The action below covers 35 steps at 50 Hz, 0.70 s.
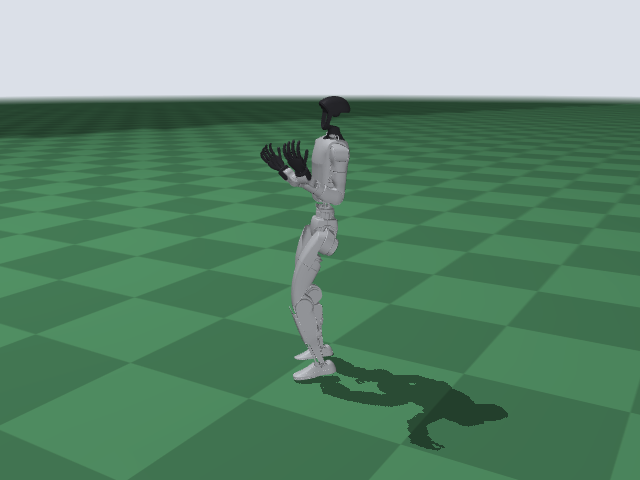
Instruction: Dance
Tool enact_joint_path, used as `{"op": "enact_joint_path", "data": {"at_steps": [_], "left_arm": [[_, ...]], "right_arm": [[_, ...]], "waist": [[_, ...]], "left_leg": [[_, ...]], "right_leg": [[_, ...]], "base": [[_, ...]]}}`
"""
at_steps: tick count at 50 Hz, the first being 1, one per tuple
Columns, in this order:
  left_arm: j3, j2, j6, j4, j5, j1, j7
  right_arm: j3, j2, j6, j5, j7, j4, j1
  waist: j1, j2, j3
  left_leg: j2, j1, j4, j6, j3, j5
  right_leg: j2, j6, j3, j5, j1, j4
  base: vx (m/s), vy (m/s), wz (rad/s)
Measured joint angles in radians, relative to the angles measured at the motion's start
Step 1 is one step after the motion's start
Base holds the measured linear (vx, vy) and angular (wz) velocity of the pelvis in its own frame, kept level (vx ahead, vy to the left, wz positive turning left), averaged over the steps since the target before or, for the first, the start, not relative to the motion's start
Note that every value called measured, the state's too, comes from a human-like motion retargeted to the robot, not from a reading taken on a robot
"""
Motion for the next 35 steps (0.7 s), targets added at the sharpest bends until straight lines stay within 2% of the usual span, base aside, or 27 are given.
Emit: {"op": "enact_joint_path", "data": {"at_steps": [2,3,5,8,12,15,17,19,20,21,22,23,25,27,30,33,35], "left_arm": [[0.055,0.074,-0.156,0.124,0.269,-0.175,0.339],[0.09,0.11,-0.19,0.204,0.479,-0.267,0.49],[0.145,0.187,-0.107,0.375,0.873,-0.455,0.696],[0.137,0.273,0.057,0.706,1.233,-0.714,0.701],[0.035,0.292,0.132,1.254,1.408,-1.026,0.657],[0.013,0.216,0.196,1.721,1.541,-1.215,0.693],[0.043,0.173,0.313,1.99,1.595,-1.306,0.653],[0.028,0.139,0.484,2.125,1.58,-1.34,0.562],[0.028,0.118,0.584,2.146,1.569,-1.336,0.538],[0.05,0.099,0.635,2.125,1.588,-1.319,0.502],[0.062,0.085,0.661,2.105,1.601,-1.301,0.465],[0.053,0.081,0.635,2.087,1.603,-1.284,0.425],[0.026,0.064,0.569,2.008,1.59,-1.24,0.365],[0.026,0.035,0.491,1.874,1.552,-1.193,0.297],[-0.003,-0.005,0.341,1.631,1.341,-1.123,0.089],[-0.076,-0.031,0.333,1.321,0.892,-1.015,-0.13],[-0.124,-0.06,0.343,1.094,0.613,-0.919,-0.196]], "right_arm": [[-0.065,-0.06,-0.075,-0.101,-0.247,0.099,-0.147],[-0.116,-0.097,-0.088,-0.208,-0.369,0.156,-0.227],[-0.202,-0.19,-0.019,-0.429,-0.54,0.271,-0.38],[-0.223,-0.321,0.125,-0.652,-0.623,0.555,-0.618],[-0.115,-0.501,0.218,-0.747,-0.628,1.095,-0.906],[-0.073,-0.548,0.249,-0.833,-0.556,1.555,-1.084],[-0.055,-0.551,0.367,-0.939,-0.516,1.79,-1.181],[-0.016,-0.548,0.572,-1.013,-0.514,1.894,-1.227],[-0.024,-0.533,0.665,-1.065,-0.52,1.906,-1.228],[-0.066,-0.496,0.703,-1.12,-0.539,1.877,-1.215],[-0.089,-0.465,0.714,-1.158,-0.544,1.849,-1.203],[-0.071,-0.444,0.67,-1.163,-0.522,1.822,-1.196],[-0.032,-0.399,0.559,-1.128,-0.498,1.732,-1.166],[-0.014,-0.354,0.434,-1.048,-0.455,1.595,-1.121],[0.057,-0.331,0.264,-0.792,-0.253,1.32,-1.038],[0.152,-0.276,0.219,-0.459,-0.076,1.033,-0.955],[0.209,-0.238,0.21,-0.306,0.013,0.844,-0.899]], "waist": [[0.028,-0.007,0.008],[0.048,-0.013,0.024],[0.075,-0.029,0.043],[0.086,-0.058,0.028],[0.114,-0.078,-0.005],[0.148,-0.106,-0.048],[0.151,-0.103,-0.061],[0.153,-0.078,-0.07],[0.152,-0.062,-0.074],[0.149,-0.041,-0.073],[0.141,-0.023,-0.068],[0.126,-0.012,-0.053],[0.099,0.011,-0.029],[0.092,0.019,-0.018],[0.111,0.047,0.004],[0.129,0.08,0.042],[0.12,0.118,0.045]], "left_leg": [[0.01,-0.053,0.067,-0.048,-0.016,0.064],[0.01,-0.054,0.075,-0.068,-0.025,0.098],[0.004,-0.061,0.075,-0.107,-0.041,0.11],[0.04,-0.078,0.032,-0.078,-0.035,0.112],[0.133,-0.024,-0.143,0.003,-0.021,0.196],[0.199,0.03,-0.264,0.069,0.015,0.253],[0.223,0.089,-0.364,0.034,-0.004,0.339],[0.241,0.153,-0.447,-0.081,-0.049,0.355],[0.236,0.181,-0.476,-0.151,-0.096,0.341],[0.242,0.201,-0.491,-0.203,-0.073,0.326],[0.245,0.219,-0.496,-0.239,-0.037,0.299],[0.243,0.23,-0.478,-0.243,0.026,0.249],[0.2,0.233,-0.423,-0.22,0.012,0.147],[0.152,0.197,-0.335,-0.169,0.029,0.048],[0.086,0.179,-0.276,-0.134,0.048,-0.026],[0.045,0.213,-0.285,-0.095,0.116,-0.043],[0.054,0.217,-0.304,-0.069,0.158,-0.039]], "right_leg": [[0.012,0.0,0.018,-0.008,-0.015,0.02],[0.007,-0.004,0.012,-0.008,-0.005,0.023],[-0.013,-0.019,-0.01,-0.001,0.007,0.008],[-0.037,-0.044,-0.019,0.025,0.008,-0.043],[-0.079,-0.029,-0.03,0.068,0.026,-0.103],[-0.12,-0.013,-0.043,0.099,0.039,-0.153],[-0.138,0.002,-0.054,0.116,0.045,-0.169],[-0.142,0.019,-0.055,0.127,0.049,-0.175],[-0.142,0.028,-0.052,0.131,0.052,-0.174],[-0.143,0.034,-0.049,0.135,0.061,-0.173],[-0.149,0.039,-0.045,0.138,0.07,-0.17],[-0.167,0.044,-0.042,0.143,0.079,-0.165],[-0.191,0.04,-0.036,0.158,0.09,-0.151],[-0.237,0.035,-0.016,0.179,0.064,-0.123],[-0.27,-0.015,0.028,0.221,-0.014,-0.049],[-0.278,-0.129,0.072,0.284,-0.12,0.101],[-0.274,-0.246,0.047,0.295,-0.199,0.235]], "base": [[-0.06,-0.04,0.57],[-0.04,0.03,0.55],[-0.11,0.09,0.65],[-0.08,0.11,0.47],[0.18,0.1,0.02],[0.41,0.09,-0.25],[0.39,0.13,-0.34],[0.4,0.2,-0.26],[0.47,0.27,-0.21],[0.5,0.32,-0.2],[0.48,0.36,-0.17],[0.41,0.34,-0.08],[0.43,0.32,-0.04],[0.42,0.35,-0.35],[0.33,0.37,-0.96],[0.38,0.36,-1.37],[0.27,0.29,-1.02]]}}
